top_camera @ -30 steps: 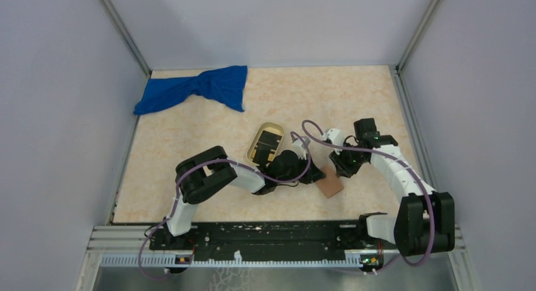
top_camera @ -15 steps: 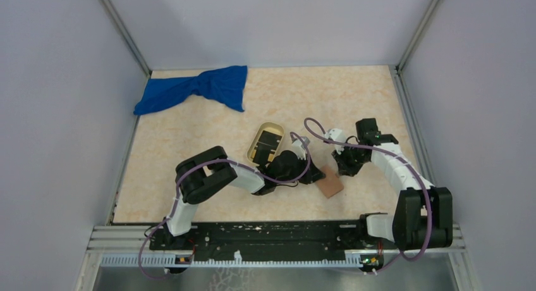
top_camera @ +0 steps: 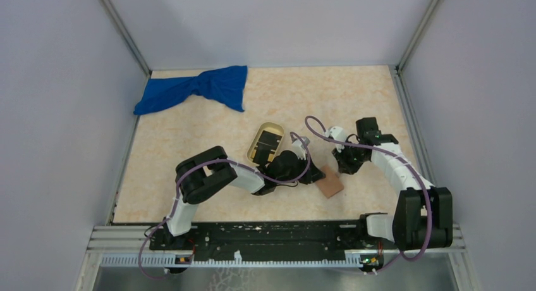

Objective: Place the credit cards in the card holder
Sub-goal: Close the card holder at the center of the board.

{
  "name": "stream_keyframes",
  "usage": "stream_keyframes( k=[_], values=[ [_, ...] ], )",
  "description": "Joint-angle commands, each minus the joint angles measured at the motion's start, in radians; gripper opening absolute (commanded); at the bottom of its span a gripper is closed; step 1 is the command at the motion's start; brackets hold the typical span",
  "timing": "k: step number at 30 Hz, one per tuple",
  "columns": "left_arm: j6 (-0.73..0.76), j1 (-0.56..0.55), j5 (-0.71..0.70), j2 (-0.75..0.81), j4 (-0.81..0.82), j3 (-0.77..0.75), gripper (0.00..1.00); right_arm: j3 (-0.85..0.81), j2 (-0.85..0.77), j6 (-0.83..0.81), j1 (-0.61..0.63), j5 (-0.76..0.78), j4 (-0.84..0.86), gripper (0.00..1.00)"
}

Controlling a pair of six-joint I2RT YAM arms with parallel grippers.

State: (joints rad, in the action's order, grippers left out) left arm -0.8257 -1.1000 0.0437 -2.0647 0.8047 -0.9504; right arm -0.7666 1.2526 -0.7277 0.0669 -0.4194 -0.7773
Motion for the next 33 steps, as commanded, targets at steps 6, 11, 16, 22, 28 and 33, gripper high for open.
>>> stream_keyframes(
  k=[6,11,16,22,28,33],
  values=[
    [0.017,-0.006,-0.005,-0.006,-0.007,0.012,0.00,-0.023,-0.019,0.022,-0.010,0.000,0.034,0.02],
    [0.019,-0.006,-0.005,-0.007,-0.008,0.009,0.00,-0.029,-0.006,0.013,-0.010,-0.021,0.014,0.00],
    [0.016,-0.006,-0.007,-0.011,-0.010,0.003,0.00,-0.045,-0.012,-0.039,-0.011,-0.163,-0.060,0.00],
    [0.015,-0.006,-0.003,-0.018,-0.015,-0.006,0.00,-0.033,0.016,-0.078,-0.009,-0.199,-0.100,0.00],
    [0.012,-0.008,0.005,-0.024,-0.019,-0.016,0.00,-0.026,0.033,-0.070,0.022,-0.199,-0.096,0.00],
    [0.010,-0.008,0.005,-0.024,-0.019,-0.013,0.00,-0.025,0.052,-0.052,0.063,-0.190,-0.085,0.00]
  ],
)
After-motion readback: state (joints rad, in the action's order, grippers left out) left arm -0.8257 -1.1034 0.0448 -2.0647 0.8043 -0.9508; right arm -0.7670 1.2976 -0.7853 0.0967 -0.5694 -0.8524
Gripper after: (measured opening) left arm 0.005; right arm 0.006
